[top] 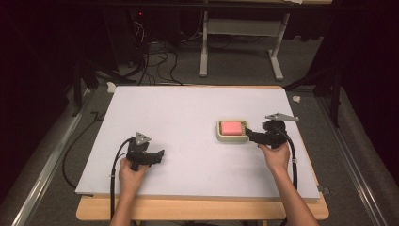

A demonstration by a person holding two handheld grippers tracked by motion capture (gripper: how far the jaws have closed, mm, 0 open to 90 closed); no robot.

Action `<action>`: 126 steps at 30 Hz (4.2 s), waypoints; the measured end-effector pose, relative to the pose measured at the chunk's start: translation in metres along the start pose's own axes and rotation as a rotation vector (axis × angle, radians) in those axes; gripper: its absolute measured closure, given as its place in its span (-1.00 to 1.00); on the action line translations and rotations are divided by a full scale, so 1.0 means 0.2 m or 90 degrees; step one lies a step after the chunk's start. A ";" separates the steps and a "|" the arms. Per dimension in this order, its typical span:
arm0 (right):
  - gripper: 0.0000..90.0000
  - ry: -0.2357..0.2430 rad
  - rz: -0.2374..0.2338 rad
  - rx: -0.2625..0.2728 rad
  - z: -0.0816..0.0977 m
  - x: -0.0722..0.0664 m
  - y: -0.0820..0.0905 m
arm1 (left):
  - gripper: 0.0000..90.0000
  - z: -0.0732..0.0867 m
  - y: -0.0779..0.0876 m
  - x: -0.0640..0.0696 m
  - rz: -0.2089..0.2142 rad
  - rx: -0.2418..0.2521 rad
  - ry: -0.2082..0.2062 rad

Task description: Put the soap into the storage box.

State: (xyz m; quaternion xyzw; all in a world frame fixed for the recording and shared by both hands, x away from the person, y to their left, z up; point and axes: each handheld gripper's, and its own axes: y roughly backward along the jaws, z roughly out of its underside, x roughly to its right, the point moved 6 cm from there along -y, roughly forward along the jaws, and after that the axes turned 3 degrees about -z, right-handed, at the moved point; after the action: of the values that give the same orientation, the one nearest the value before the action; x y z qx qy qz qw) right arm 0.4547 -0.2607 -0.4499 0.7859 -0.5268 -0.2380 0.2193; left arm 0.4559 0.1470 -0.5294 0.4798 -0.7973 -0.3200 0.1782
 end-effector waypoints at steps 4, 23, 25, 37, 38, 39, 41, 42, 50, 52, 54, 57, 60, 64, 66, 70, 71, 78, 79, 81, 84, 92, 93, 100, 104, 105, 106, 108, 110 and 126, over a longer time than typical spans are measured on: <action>-0.52 -0.006 0.001 0.005 0.01 0.02 0.02 | -0.64 0.00 0.00 0.00 0.000 0.000 0.000; -0.50 -0.025 0.008 0.020 0.06 0.11 0.10 | -0.64 0.00 0.00 0.00 0.000 0.000 0.000; -0.50 -0.030 0.007 0.019 0.07 0.12 0.11 | -0.64 0.00 0.00 0.00 0.000 -0.001 -0.002; -0.50 -0.035 0.008 0.029 0.12 0.15 0.15 | -0.64 0.00 0.00 0.00 0.000 0.000 0.000; -0.50 -0.040 0.008 0.028 0.12 0.16 0.15 | -0.64 0.00 0.00 0.00 -0.001 0.000 0.000; -0.50 -0.042 0.008 0.028 0.13 0.16 0.16 | -0.64 0.00 0.00 0.00 -0.001 0.000 0.000; -0.50 -0.044 0.008 0.029 0.14 0.17 0.16 | -0.64 0.00 0.00 0.00 0.000 -0.001 -0.002; -0.50 -0.046 0.007 0.029 0.14 0.17 0.16 | -0.64 0.00 0.00 0.00 -0.001 0.000 0.000; -0.50 -0.049 0.003 0.029 0.19 0.17 0.18 | -0.64 0.00 0.00 0.00 -0.001 0.000 0.000; -0.50 -0.055 0.001 0.029 0.20 0.17 0.18 | -0.64 0.00 0.00 0.00 -0.001 -0.002 -0.002; -0.49 -0.056 0.000 0.029 0.20 0.17 0.18 | -0.64 0.00 0.00 0.00 0.000 0.000 0.001; -0.49 -0.059 -0.003 0.032 0.21 0.17 0.19 | -0.64 0.00 0.00 0.00 -0.001 0.000 0.001; -0.49 -0.060 -0.008 0.035 0.23 0.15 0.20 | -0.64 0.00 0.00 0.00 -0.001 0.000 0.001; -0.47 -0.056 -0.013 0.033 0.25 0.14 0.20 | -0.64 0.00 0.00 0.00 -0.001 0.000 0.001; -0.47 -0.057 -0.014 0.030 0.27 0.14 0.19 | -0.64 0.00 0.00 0.00 -0.001 0.000 0.000; -0.46 -0.058 -0.018 0.028 0.29 0.13 0.19 | -0.64 0.00 0.00 0.00 -0.001 0.000 0.000; -0.46 -0.061 -0.018 0.027 0.29 0.13 0.19 | -0.64 0.00 0.00 0.00 -0.001 0.000 0.000; -0.45 -0.063 -0.026 0.024 0.33 0.12 0.17 | -0.64 0.00 0.00 0.00 -0.001 0.000 0.000; -0.44 -0.061 -0.027 0.023 0.33 0.12 0.17 | -0.64 0.00 0.00 0.00 -0.001 0.000 0.001; -0.43 -0.065 -0.028 0.021 0.34 0.11 0.17 | -0.64 0.00 0.00 0.00 -0.001 0.000 0.001; -0.41 -0.060 -0.028 0.019 0.35 0.11 0.16 | -0.64 0.00 0.00 0.00 -0.001 0.000 0.001; -0.39 -0.050 -0.028 0.004 0.38 0.08 0.11 | -0.64 0.00 0.00 0.00 -0.001 0.000 0.001; -0.38 -0.047 -0.028 0.002 0.38 0.07 0.11 | -0.64 0.00 0.00 0.00 -0.001 0.000 0.001; -0.37 -0.035 -0.013 -0.013 0.38 0.07 0.06 | -0.64 0.00 0.00 0.00 -0.001 0.000 0.001; -0.36 -0.026 -0.002 -0.019 0.38 0.06 0.04 | -0.64 0.00 0.00 0.00 -0.001 0.000 0.001; -0.36 -0.020 0.001 -0.021 0.37 0.06 0.03 | -0.64 0.00 0.00 0.00 -0.001 0.000 0.001; -0.36 -0.021 0.005 -0.022 0.37 0.06 0.02 | -0.64 0.00 0.00 0.00 -0.001 0.000 0.001; -0.35 -0.018 0.010 -0.027 0.37 0.06 0.02 | -0.64 0.00 0.00 0.00 -0.001 0.000 0.001; -0.35 -0.011 0.017 -0.032 0.38 0.06 0.00 | -0.64 0.00 0.00 0.00 -0.001 0.000 0.001; -0.35 0.009 0.061 -0.055 0.39 0.06 -0.05 | -0.64 0.00 0.00 0.00 -0.002 0.001 0.000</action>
State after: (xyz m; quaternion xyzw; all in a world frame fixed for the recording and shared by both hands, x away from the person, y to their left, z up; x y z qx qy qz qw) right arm 0.4187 -0.2755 -0.5196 0.7514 -0.5512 -0.2441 0.2682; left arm 0.4557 0.1468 -0.5294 0.4814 -0.7965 -0.3198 0.1776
